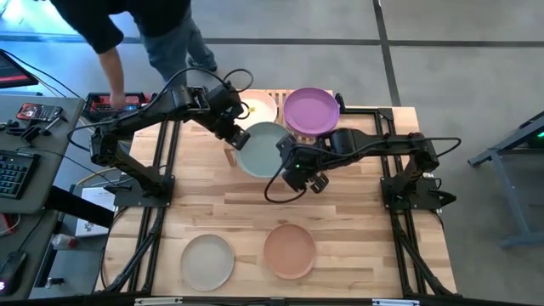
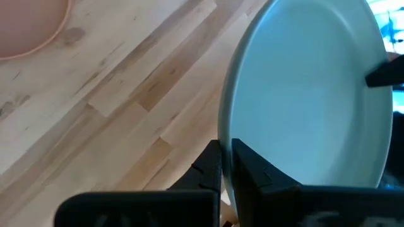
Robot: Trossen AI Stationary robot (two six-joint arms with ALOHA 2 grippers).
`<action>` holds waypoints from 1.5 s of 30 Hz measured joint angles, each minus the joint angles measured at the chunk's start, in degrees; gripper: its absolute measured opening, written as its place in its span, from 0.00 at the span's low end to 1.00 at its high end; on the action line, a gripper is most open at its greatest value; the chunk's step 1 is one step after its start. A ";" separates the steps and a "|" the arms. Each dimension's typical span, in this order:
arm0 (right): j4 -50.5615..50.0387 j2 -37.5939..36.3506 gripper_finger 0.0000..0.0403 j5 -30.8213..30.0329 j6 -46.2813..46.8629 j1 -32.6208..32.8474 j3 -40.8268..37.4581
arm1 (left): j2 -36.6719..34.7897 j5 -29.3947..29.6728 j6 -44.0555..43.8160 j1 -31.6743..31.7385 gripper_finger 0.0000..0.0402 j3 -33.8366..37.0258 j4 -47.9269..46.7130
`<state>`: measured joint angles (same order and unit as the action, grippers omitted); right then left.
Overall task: Place and stack plates onto a shelf
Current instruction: Stack the light green plate on the light pink plate on the shelf
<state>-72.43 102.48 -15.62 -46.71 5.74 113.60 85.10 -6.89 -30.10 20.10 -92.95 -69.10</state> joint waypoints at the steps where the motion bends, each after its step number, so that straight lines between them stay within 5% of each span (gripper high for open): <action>1: -0.15 0.00 0.00 -0.24 0.46 0.00 0.00 | 0.00 0.07 0.08 0.00 0.01 0.00 0.01; 16: -0.90 -1.72 0.27 -5.06 4.24 -0.16 0.00 | -0.09 2.45 3.68 4.03 0.01 0.02 -0.67; 33: -2.07 -4.52 0.27 -9.30 9.39 -2.76 0.00 | -0.09 3.06 6.68 23.97 0.01 0.02 6.40; 45: -1.94 -4.50 0.27 -9.19 9.43 -4.26 0.00 | 4.51 1.85 7.88 27.19 0.01 -0.02 7.33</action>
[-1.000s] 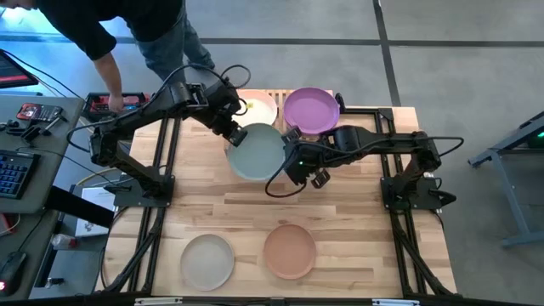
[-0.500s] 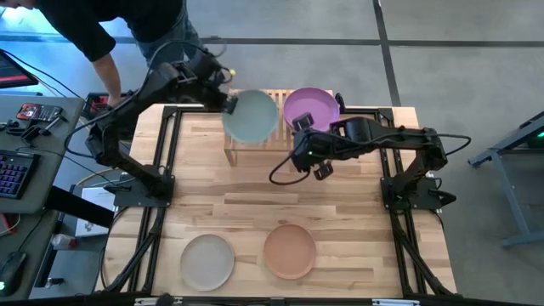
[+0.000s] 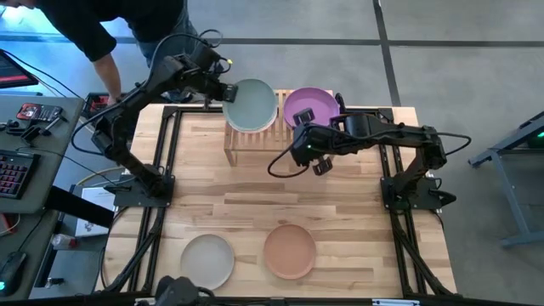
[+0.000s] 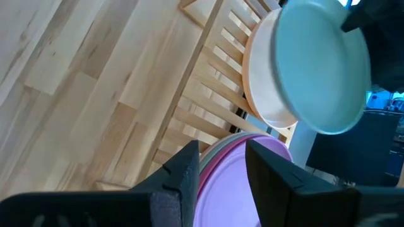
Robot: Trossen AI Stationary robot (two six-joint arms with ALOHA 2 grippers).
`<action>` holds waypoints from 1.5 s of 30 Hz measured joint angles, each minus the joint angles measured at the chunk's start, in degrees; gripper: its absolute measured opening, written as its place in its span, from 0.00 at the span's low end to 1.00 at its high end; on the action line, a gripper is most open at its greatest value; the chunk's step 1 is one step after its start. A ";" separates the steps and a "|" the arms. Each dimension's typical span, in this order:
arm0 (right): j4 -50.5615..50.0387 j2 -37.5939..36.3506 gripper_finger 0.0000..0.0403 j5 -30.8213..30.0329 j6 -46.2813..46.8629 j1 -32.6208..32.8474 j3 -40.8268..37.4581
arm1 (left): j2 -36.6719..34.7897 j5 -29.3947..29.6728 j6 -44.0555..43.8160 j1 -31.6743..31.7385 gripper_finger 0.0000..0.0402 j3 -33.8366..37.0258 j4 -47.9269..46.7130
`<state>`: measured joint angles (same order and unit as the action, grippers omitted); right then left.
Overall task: Place and stack plates onto a shelf
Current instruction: Stack the light green plate on the light pink plate on the shelf
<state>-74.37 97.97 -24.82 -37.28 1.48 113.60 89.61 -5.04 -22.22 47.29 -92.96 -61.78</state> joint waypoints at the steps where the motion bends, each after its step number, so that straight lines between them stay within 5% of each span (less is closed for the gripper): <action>1: 0.00 0.00 0.27 0.00 0.00 0.00 0.00 | 0.52 0.00 -0.02 -0.02 0.01 -0.01 -0.04; 31: -0.34 0.07 0.27 0.17 2.38 0.00 0.00 | 5.58 0.74 2.32 1.01 0.01 0.02 -0.09; 45: -0.35 0.07 0.27 0.13 2.38 0.00 0.00 | 5.51 0.69 2.75 1.02 0.18 0.02 0.12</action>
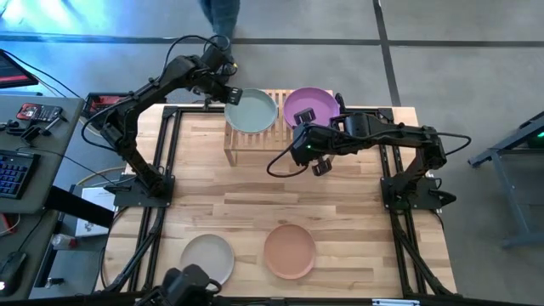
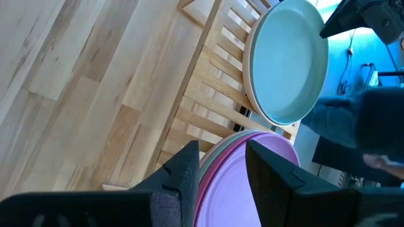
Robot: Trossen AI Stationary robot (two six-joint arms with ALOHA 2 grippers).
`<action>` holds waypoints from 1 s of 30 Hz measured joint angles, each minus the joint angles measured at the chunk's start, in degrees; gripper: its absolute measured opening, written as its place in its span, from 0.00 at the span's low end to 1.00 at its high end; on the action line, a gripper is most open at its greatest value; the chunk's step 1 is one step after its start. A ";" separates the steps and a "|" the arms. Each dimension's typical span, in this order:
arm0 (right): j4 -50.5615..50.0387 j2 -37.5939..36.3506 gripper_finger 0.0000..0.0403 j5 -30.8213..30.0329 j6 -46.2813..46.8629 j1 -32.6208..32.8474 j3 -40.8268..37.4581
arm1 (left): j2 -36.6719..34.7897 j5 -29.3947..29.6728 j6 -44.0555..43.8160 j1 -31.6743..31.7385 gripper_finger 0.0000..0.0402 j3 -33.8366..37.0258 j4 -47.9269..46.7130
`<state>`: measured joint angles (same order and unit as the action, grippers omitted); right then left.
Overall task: Place and stack plates onto a shelf
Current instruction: Stack the light green plate on the light pink plate on the shelf
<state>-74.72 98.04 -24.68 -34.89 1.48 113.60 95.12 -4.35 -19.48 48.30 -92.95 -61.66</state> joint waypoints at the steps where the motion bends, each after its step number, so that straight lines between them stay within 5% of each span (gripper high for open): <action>1: 0.00 0.00 0.27 0.00 0.00 0.00 0.00 | -0.18 -0.05 0.19 0.10 0.18 0.00 -0.01; 13: -0.02 0.00 0.27 1.32 4.77 0.00 0.00 | -5.64 -1.60 0.21 1.59 0.18 -0.02 -1.59; 17: -0.02 0.02 0.27 1.72 6.21 0.00 0.00 | -7.10 -6.44 0.16 -0.10 0.17 -0.11 -0.91; 30: -0.03 0.02 0.27 1.72 6.32 0.00 0.00 | -1.49 -7.04 0.21 -6.56 0.17 -0.04 -1.08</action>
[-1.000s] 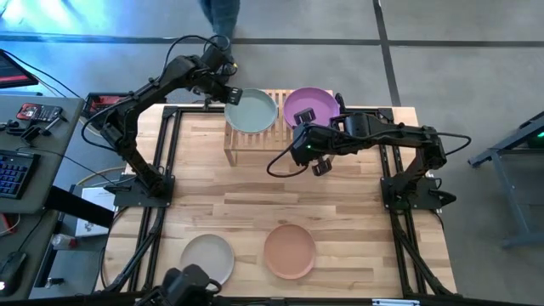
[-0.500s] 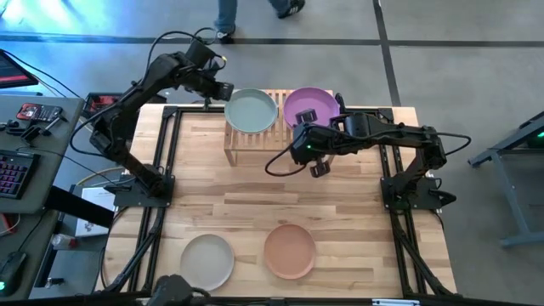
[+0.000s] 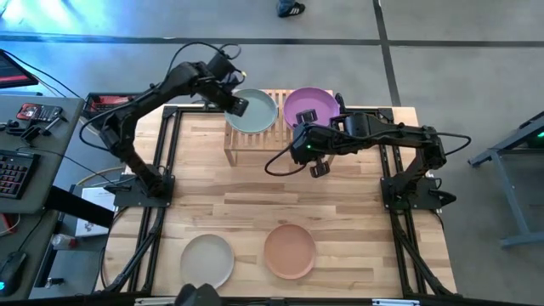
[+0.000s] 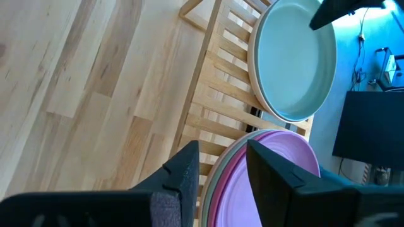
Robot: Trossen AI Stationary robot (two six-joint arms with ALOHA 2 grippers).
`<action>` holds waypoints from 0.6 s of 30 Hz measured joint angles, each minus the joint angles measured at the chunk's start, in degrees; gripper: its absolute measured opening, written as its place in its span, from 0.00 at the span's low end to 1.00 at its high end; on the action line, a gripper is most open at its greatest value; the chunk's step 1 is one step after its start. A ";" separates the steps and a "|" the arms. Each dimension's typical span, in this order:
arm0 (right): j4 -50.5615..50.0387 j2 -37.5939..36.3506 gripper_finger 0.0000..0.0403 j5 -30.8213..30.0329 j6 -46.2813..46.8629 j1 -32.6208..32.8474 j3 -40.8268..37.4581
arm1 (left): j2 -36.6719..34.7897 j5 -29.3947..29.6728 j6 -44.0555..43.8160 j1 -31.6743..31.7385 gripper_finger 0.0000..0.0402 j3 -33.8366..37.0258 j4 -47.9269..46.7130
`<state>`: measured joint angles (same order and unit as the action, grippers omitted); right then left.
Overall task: Place and stack plates onto a shelf
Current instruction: Stack the light green plate on the light pink plate on the shelf
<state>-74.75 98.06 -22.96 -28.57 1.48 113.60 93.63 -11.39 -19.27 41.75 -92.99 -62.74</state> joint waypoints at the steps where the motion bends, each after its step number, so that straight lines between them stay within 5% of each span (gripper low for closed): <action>1: 0.00 0.00 0.27 0.01 0.11 0.00 0.00 | 0.52 0.00 -0.14 0.00 0.17 0.00 -0.09; 18: -0.06 0.00 0.27 0.00 0.11 0.02 0.00 | 4.89 0.03 -0.90 0.08 0.17 0.04 -0.08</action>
<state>-74.81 98.06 -22.96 -28.47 1.50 113.60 98.52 -11.35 -20.17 41.82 -92.95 -62.82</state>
